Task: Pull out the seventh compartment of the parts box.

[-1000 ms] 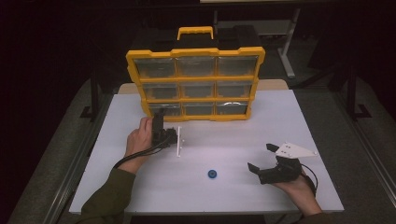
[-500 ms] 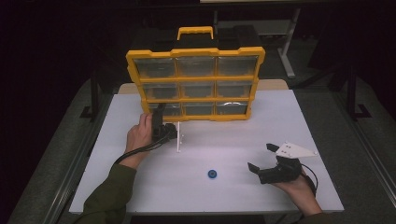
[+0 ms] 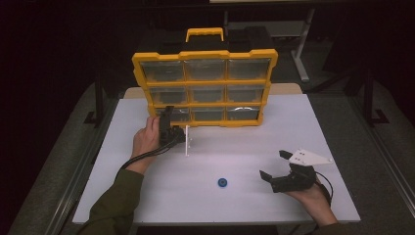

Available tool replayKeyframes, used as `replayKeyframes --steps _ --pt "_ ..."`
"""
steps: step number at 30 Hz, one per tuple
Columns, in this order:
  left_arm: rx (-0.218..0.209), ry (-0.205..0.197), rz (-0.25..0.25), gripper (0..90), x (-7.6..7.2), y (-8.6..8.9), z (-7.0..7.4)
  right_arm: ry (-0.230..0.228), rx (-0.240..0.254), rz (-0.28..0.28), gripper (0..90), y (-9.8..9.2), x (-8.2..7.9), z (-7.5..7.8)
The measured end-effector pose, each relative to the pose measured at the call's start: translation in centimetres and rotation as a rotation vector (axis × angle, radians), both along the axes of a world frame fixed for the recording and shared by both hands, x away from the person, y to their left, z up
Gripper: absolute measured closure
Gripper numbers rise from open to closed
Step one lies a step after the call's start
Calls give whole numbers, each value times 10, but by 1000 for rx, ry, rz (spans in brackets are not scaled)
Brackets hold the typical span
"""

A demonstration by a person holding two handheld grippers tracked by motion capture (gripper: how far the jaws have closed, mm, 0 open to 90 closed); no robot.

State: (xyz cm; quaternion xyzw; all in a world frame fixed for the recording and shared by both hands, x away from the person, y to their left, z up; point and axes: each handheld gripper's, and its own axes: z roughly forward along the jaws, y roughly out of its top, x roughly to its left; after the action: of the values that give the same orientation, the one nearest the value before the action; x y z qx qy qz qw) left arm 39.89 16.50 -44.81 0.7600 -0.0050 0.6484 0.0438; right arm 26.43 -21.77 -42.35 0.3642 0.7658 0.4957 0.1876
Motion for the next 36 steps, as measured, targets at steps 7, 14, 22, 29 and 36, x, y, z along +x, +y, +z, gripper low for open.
replayKeyframes --steps 7,14,22,29,36 --pt "-8 -21 14 78 5 3 -1 -2 -1 2 0 0 0 0" --pt "-4 -29 28 179 8 6 -2 -2 -1 2 0 1 0 0" --pt "8 -69 22 275 9 7 -2 -3 -1 1 0 1 1 -1" --pt "12 -80 26 332 7 6 -1 -1 0 0 0 0 0 0" --pt "25 -111 17 422 6 6 -1 1 0 0 0 0 0 0"
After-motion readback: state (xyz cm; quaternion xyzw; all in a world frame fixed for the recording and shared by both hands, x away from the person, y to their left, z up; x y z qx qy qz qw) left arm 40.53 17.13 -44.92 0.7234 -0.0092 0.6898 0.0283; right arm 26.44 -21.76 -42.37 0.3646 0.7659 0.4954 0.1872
